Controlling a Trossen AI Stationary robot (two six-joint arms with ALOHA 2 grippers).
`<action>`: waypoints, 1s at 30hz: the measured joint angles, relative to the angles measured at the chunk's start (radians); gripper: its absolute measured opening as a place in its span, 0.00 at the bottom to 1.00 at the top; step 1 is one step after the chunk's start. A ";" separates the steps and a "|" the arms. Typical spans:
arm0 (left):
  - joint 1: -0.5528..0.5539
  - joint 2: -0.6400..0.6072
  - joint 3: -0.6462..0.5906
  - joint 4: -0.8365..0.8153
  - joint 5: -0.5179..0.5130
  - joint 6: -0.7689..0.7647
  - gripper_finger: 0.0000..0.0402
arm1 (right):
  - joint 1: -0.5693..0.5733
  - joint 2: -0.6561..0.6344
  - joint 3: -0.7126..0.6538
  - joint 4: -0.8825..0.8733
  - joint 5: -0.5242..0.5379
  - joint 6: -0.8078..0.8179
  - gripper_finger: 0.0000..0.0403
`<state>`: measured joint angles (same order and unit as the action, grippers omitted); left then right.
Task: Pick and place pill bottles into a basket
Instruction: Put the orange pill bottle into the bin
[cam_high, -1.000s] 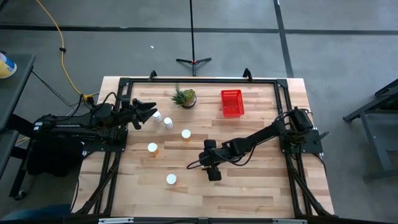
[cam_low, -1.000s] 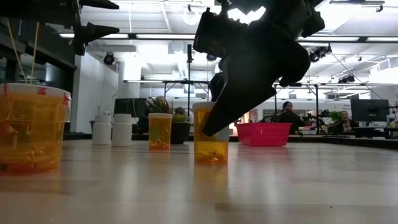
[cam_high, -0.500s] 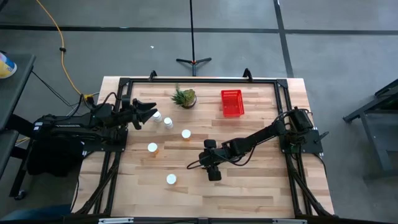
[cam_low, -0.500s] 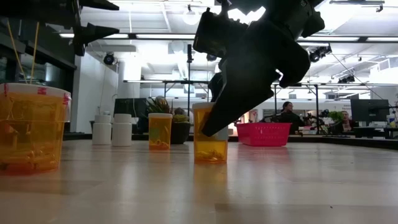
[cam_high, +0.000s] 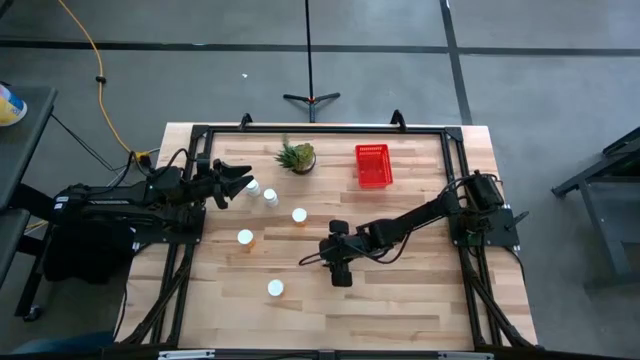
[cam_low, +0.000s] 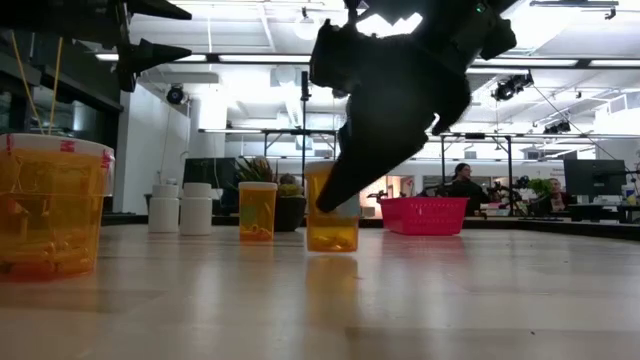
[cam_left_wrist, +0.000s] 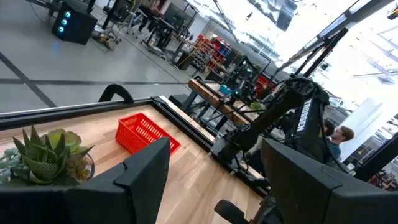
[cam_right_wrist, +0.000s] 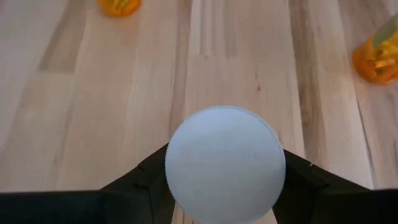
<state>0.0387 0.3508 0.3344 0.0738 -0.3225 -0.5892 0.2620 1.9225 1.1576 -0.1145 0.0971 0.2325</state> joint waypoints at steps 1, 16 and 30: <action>0.000 0.000 0.000 0.000 0.000 0.000 0.72 | -0.005 -0.005 0.000 -0.005 -0.002 0.012 0.48; 0.000 0.000 0.000 -0.002 0.000 0.000 0.72 | -0.087 -0.107 0.000 -0.031 -0.033 0.022 0.48; 0.000 0.000 0.000 0.004 -0.003 -0.023 0.72 | -0.189 -0.201 0.000 -0.077 -0.033 0.046 0.48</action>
<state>0.0387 0.3509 0.3344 0.0776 -0.3259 -0.6117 0.0730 1.7216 1.1580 -0.1916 0.0644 0.2789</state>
